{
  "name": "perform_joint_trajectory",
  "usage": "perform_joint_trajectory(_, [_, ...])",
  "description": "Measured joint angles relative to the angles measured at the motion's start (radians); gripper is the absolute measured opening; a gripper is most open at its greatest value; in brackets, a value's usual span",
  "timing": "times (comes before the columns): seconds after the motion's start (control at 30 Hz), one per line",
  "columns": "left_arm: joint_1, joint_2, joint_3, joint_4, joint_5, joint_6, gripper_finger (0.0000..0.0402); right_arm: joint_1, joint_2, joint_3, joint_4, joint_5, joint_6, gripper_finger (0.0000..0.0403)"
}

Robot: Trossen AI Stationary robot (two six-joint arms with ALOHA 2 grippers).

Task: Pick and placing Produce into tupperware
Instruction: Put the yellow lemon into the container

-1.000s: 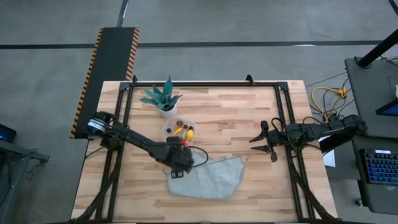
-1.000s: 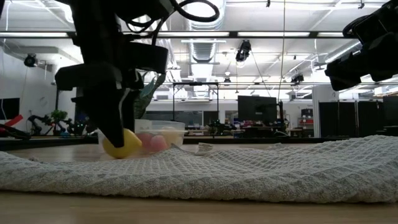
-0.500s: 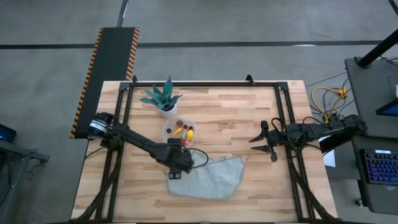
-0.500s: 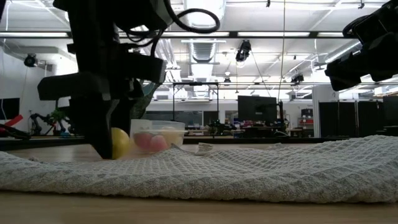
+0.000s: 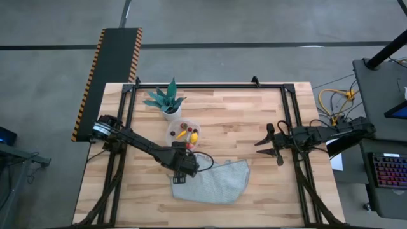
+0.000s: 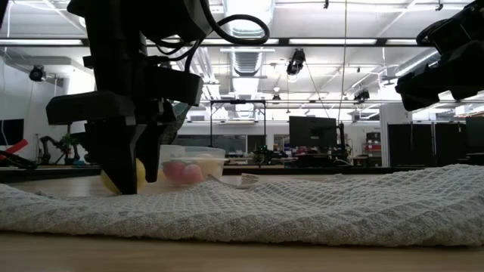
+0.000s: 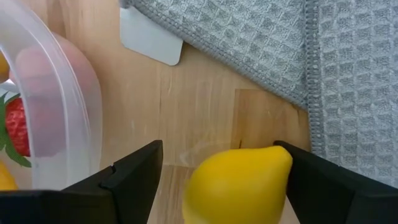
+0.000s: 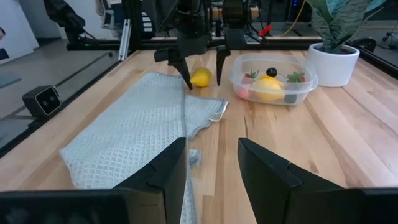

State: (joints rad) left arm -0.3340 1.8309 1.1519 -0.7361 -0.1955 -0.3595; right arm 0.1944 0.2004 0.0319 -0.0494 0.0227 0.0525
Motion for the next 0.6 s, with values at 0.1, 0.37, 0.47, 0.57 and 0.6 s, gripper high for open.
perform_joint_trajectory(0.1, [0.0,0.0,0.0,-0.001,0.0,0.0,0.029,0.0,0.003,0.0,0.0,0.0,0.0,0.0137])
perform_joint_trajectory(0.37, [-0.002,0.0,0.0,-0.008,0.03,-0.002,0.029,0.0,0.014,0.0,0.0,0.0,0.0,0.0137])
perform_joint_trajectory(0.47, [-0.002,-0.001,0.0,-0.018,0.06,-0.025,0.029,0.0,0.014,0.0,0.0,0.0,0.0,0.0137])
perform_joint_trajectory(0.57, [-0.004,-0.001,0.001,-0.033,0.069,-0.027,0.029,0.0,0.014,0.0,0.0,0.0,0.0,0.0137])
perform_joint_trajectory(0.6, [-0.005,-0.001,0.001,-0.041,0.074,-0.027,0.029,0.0,0.014,0.0,0.0,0.0,0.0,0.0137])
